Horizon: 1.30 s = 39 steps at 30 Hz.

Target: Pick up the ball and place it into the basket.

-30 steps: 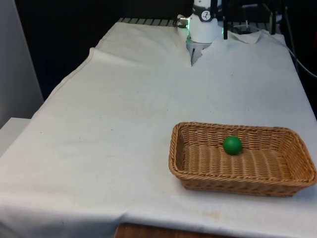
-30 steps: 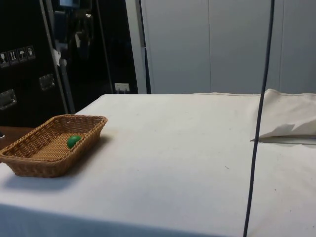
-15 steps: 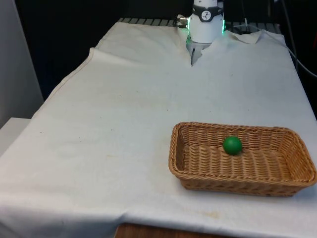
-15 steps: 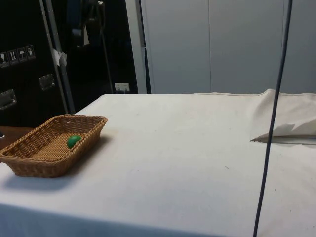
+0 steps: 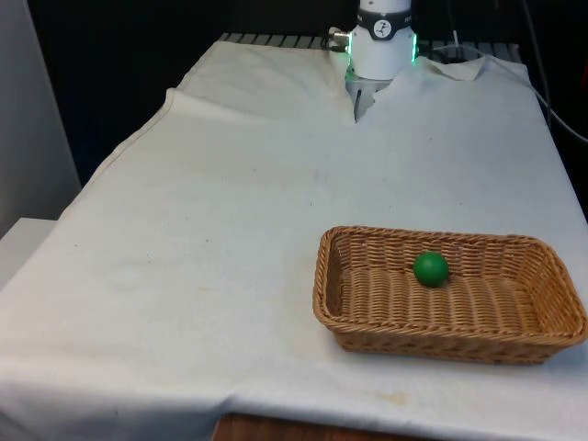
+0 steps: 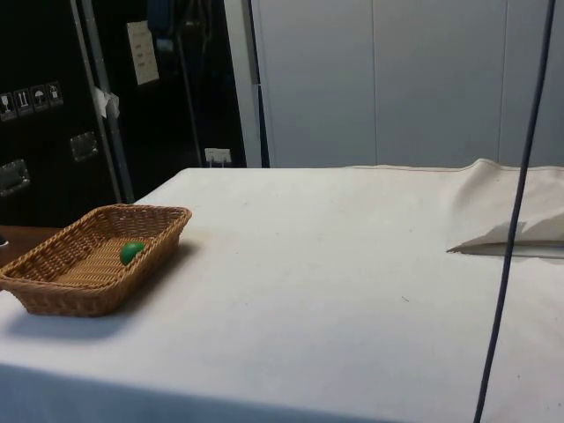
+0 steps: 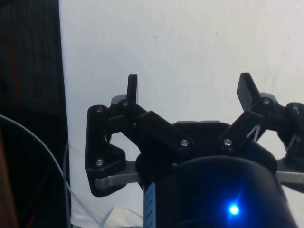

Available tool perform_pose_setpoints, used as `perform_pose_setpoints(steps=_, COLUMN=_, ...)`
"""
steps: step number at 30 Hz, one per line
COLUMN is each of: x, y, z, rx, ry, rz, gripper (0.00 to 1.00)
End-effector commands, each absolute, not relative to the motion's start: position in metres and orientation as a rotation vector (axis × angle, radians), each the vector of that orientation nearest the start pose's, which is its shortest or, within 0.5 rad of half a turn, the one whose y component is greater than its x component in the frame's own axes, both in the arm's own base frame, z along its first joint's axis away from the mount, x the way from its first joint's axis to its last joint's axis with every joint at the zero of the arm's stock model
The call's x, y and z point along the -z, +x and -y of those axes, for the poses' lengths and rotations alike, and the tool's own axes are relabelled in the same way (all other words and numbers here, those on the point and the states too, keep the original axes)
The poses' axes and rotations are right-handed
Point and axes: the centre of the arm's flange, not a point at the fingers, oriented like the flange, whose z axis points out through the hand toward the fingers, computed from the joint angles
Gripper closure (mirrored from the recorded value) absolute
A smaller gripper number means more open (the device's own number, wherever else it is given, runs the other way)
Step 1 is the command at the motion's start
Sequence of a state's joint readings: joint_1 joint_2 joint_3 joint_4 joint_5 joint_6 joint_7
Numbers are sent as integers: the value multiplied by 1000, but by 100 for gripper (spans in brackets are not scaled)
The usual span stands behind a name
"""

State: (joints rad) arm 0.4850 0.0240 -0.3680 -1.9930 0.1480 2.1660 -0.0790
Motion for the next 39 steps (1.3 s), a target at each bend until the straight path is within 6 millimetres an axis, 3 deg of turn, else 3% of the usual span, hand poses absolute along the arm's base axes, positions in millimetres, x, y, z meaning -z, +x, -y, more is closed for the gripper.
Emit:
perform_pose_setpoints(steps=1, x=-464, y=566, z=-74, rx=211, ry=-3018, rz=178, gripper=0)
perform_pose_setpoints(steps=15, x=-460, y=550, z=-67, rx=126, ry=-3053, rz=185, gripper=0)
perform_pose_setpoints(steps=39, x=-439, y=546, z=-21, rx=79, ry=-3203, rz=169, gripper=0)
